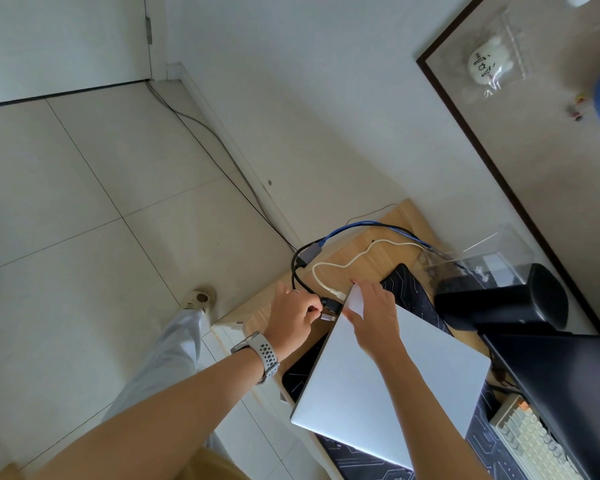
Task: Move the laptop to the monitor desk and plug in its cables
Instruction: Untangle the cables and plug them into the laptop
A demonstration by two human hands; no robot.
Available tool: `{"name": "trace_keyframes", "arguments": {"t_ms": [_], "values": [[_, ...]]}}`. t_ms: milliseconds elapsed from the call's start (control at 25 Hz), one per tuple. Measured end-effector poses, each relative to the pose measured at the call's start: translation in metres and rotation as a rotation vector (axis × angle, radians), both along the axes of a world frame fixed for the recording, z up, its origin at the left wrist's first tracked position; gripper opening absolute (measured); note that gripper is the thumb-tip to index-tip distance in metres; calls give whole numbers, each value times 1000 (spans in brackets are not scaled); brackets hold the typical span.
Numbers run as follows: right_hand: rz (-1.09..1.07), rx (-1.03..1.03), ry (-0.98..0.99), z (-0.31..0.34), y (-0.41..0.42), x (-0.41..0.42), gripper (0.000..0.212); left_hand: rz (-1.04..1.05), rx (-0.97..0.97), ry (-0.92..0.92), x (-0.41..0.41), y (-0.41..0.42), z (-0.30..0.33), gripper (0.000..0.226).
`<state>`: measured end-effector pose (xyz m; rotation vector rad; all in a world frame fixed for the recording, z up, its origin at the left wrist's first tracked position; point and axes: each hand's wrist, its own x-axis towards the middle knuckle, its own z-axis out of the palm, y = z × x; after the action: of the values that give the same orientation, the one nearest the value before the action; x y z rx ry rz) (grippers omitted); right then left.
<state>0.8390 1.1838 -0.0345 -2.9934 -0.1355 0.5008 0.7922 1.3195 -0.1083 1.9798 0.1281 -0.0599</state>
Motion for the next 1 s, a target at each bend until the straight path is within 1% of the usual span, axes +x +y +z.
{"name": "trace_keyframes", "arguments": {"t_ms": [120,240,400,560,680,840,1000], "values": [[-5,22,-11,0,1,-1,54,4,-14,-40,0,0,-4,17],[3,23,-16,-1,-1,0,53,-1,13,-81,1,-1,-5,19],[13,42,-29,-2,-2,-1,54,49,35,-65,1,-6,-4,18],[19,46,-28,-4,-3,0,55,127,224,-76,-3,-13,0,28],[10,55,-18,-2,-3,-1,55,131,322,-129,-7,-14,11,36],[7,70,-18,-4,-3,0,55,52,402,-165,-8,-12,15,34],[7,62,-25,-5,-4,-1,56,-32,473,-217,-9,-12,13,26]]}}
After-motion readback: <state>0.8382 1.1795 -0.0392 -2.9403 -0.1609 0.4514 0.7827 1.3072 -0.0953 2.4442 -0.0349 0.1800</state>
